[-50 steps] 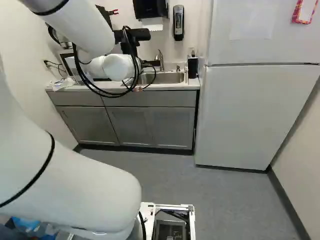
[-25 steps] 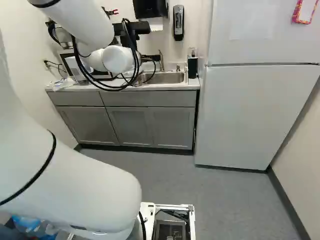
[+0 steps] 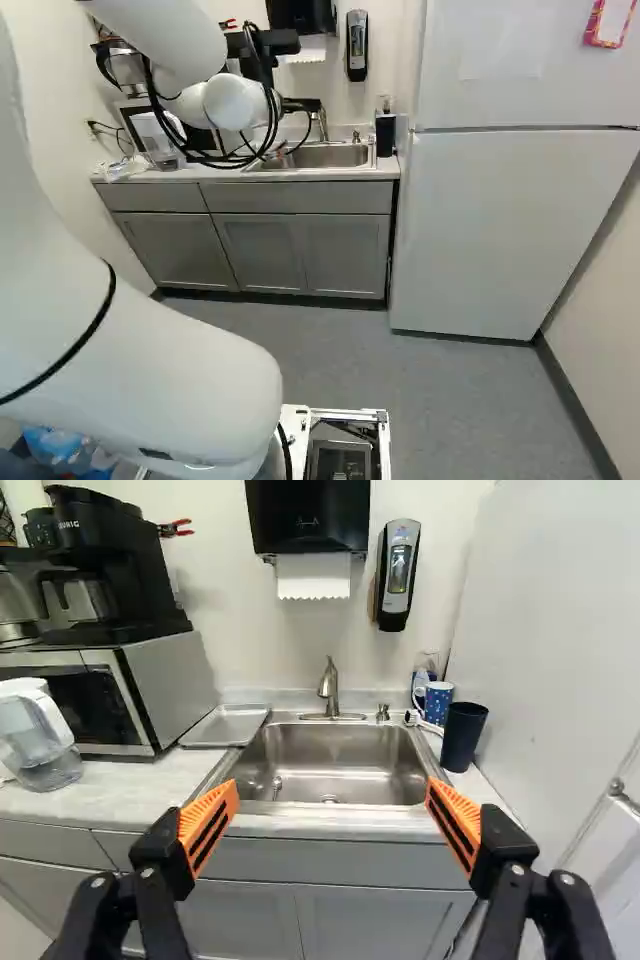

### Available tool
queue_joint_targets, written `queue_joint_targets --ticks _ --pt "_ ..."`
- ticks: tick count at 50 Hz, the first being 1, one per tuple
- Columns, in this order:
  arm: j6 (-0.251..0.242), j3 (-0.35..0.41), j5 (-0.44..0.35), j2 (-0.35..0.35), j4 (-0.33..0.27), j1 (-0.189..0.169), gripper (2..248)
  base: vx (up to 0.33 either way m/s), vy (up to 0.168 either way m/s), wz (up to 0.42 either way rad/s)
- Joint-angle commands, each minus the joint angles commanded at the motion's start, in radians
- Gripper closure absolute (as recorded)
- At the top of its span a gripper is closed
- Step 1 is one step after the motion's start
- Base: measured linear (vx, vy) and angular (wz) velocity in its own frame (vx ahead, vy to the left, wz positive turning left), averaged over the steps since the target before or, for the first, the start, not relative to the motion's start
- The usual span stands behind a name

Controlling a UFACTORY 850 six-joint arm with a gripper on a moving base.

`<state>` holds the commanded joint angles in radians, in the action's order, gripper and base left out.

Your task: Rinse the cup and place it in the tray

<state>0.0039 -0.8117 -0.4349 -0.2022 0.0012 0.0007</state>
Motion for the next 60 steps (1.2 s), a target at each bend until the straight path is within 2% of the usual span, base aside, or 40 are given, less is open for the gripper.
queue_joint_targets --ticks 34,60 --pt "0.000 -0.094 0.017 0.026 0.000 0.000 3 0.000 0.000 0.000" --pt "0.000 -0.105 0.017 0.038 0.000 0.000 3 0.000 0.000 0.000"
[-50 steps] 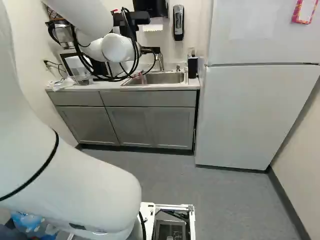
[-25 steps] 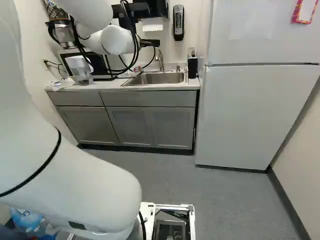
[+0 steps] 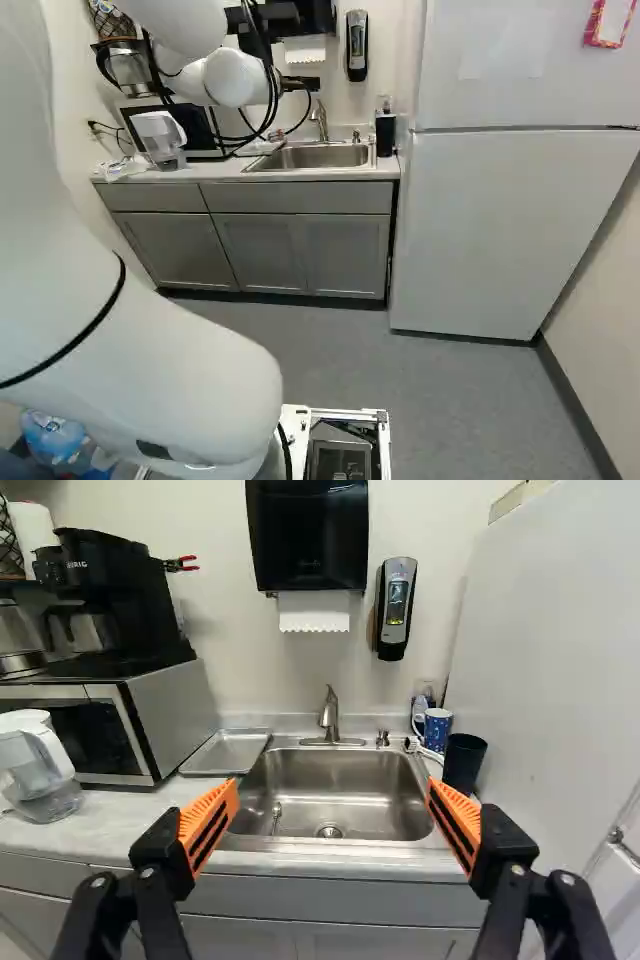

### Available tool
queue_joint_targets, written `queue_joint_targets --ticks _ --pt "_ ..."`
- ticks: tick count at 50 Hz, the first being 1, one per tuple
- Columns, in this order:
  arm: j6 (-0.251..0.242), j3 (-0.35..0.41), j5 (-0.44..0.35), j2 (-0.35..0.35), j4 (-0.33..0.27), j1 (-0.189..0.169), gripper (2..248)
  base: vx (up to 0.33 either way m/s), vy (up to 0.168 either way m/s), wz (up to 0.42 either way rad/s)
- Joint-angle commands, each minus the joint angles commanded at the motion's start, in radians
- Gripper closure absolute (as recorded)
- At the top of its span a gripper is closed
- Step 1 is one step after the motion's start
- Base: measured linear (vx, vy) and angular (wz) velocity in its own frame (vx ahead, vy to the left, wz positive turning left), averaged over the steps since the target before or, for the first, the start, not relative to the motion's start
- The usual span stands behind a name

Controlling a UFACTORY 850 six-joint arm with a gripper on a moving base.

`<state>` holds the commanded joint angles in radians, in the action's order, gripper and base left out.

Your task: Rinse the cup and place it in the tray

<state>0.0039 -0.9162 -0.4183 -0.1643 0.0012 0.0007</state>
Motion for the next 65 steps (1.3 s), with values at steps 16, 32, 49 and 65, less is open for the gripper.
queue_joint_targets --ticks 16,32,49,65 --pt "0.000 0.000 0.000 0.000 0.000 0.000 3 0.006 0.002 0.004" --pt "0.000 0.000 0.000 0.000 0.000 0.000 3 0.057 0.011 -0.019" --pt "0.000 0.000 0.000 0.000 0.000 0.000 3 0.102 0.032 -0.016" --pt "0.000 0.000 0.000 0.000 0.000 0.000 3 0.114 0.033 -0.015"
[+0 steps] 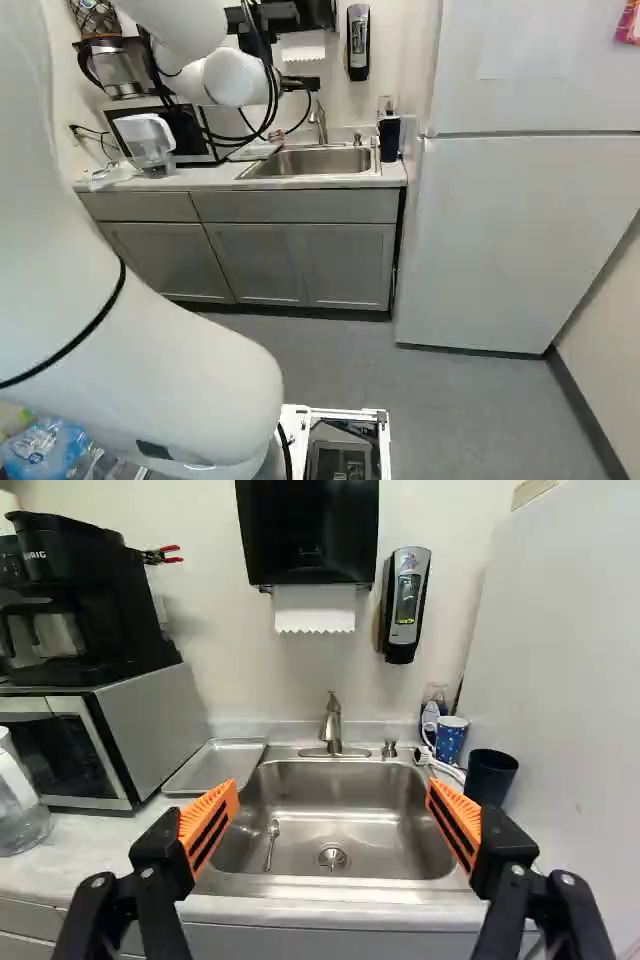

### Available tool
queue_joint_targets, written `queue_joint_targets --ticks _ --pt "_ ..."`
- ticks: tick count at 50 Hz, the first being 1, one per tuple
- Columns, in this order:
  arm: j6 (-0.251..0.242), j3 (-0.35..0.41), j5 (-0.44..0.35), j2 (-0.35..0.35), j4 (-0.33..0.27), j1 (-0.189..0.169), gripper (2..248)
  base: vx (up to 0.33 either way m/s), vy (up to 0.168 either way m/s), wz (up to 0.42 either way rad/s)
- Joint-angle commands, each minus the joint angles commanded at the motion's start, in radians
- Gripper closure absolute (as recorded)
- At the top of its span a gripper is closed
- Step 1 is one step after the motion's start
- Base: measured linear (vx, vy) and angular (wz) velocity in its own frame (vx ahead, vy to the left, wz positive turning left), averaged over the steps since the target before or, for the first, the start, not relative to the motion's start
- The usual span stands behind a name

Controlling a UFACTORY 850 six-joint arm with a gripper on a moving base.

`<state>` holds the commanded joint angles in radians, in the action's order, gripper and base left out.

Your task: Rinse the cup and place it in the tray

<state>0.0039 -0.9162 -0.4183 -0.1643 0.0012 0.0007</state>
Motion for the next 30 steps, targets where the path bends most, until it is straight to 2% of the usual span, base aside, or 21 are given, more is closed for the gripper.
queue_joint_targets --ticks 30 --pt "0.000 0.000 0.000 0.000 0.000 0.000 3 0.125 0.041 -0.018"
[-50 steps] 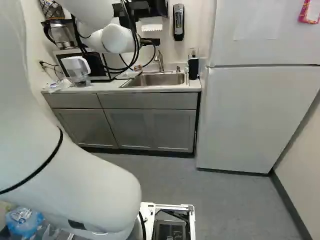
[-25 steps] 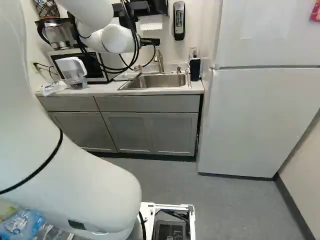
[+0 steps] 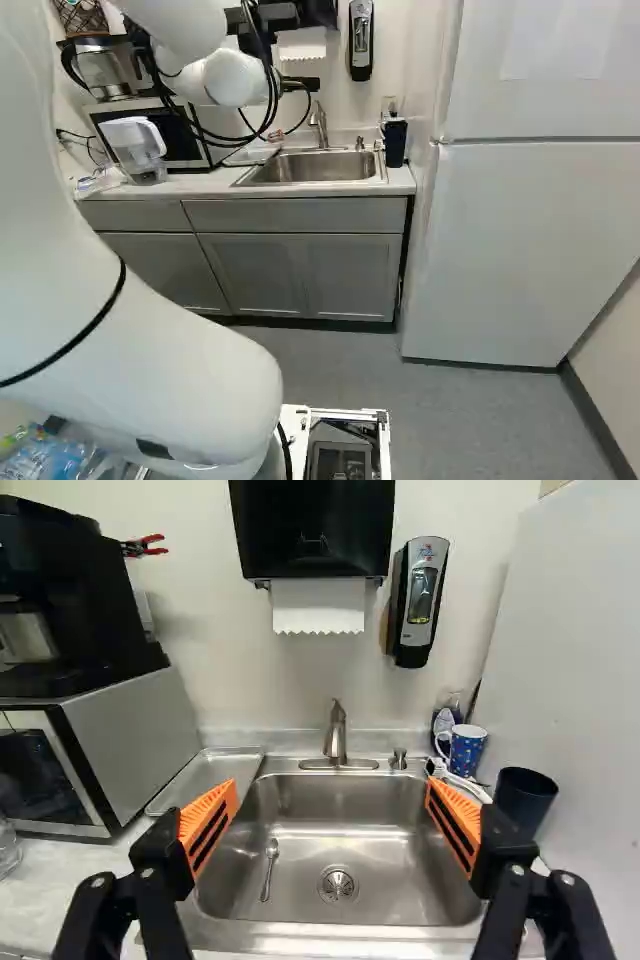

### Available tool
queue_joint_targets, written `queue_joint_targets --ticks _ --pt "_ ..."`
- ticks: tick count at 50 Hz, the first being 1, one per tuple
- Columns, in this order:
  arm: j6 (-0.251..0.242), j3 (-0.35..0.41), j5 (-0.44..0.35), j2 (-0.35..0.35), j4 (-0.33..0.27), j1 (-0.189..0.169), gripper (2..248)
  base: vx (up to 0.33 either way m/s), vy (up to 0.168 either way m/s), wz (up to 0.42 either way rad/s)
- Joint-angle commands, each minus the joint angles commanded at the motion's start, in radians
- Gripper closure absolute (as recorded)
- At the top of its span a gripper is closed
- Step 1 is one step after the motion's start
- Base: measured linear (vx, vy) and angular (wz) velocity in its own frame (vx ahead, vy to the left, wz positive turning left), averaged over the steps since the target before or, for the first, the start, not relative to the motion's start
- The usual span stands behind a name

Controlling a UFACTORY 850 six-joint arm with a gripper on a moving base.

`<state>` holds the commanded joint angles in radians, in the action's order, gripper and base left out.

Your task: Rinse the cup and place it in the tray

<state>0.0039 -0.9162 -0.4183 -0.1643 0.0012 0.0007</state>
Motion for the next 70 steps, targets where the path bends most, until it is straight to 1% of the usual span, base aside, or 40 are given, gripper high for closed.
queue_joint_targets --ticks 31,70 --pt "0.000 0.000 0.000 0.000 0.000 0.000 3 0.133 0.053 -0.025" --pt "0.000 0.000 0.000 0.000 0.000 0.000 3 0.124 0.019 -0.207"
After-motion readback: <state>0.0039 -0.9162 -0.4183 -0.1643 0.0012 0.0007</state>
